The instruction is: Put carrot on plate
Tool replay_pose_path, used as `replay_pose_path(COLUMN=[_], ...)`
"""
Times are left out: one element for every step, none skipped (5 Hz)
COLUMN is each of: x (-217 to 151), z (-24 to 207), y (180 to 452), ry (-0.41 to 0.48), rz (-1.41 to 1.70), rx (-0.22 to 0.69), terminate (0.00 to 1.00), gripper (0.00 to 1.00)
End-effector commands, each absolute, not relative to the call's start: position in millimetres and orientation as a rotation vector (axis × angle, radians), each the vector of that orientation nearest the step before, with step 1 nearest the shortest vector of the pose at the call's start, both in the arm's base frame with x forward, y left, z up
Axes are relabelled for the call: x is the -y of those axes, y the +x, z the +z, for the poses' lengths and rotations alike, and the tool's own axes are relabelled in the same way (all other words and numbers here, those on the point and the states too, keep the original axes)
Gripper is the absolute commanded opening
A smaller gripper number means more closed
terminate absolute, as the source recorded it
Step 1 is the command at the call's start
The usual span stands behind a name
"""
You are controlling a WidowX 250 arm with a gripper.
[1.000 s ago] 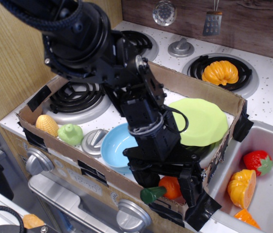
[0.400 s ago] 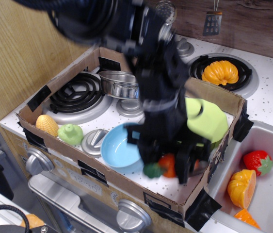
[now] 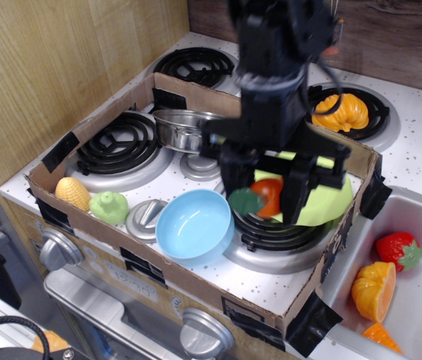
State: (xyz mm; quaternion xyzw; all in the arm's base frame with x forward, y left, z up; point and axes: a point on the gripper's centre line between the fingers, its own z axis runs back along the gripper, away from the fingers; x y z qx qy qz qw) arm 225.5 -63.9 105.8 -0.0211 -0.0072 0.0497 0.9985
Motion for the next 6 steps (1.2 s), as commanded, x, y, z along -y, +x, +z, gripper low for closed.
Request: replay_pose_path(x=[56.5, 50.1, 48.6, 45.2, 45.7, 48.8], z=[112.3, 96.5, 83.0, 67.8, 58.4, 52.2], y=[268.3, 286.8, 299.4, 303.9, 301.8, 296.0], ry=[0.023, -0.002, -0.008, -0.016, -0.025, -0.033], rz=[0.033, 0.079, 0.088, 0.069, 0.084, 0.105], rx=[0.263, 0.414, 0.452, 0.462, 0.466, 0.464], terminate=[0.00, 0.00, 0.00, 0.00, 0.00, 0.00], gripper=[0.00, 0.00, 0.00, 0.00, 0.00, 0.00])
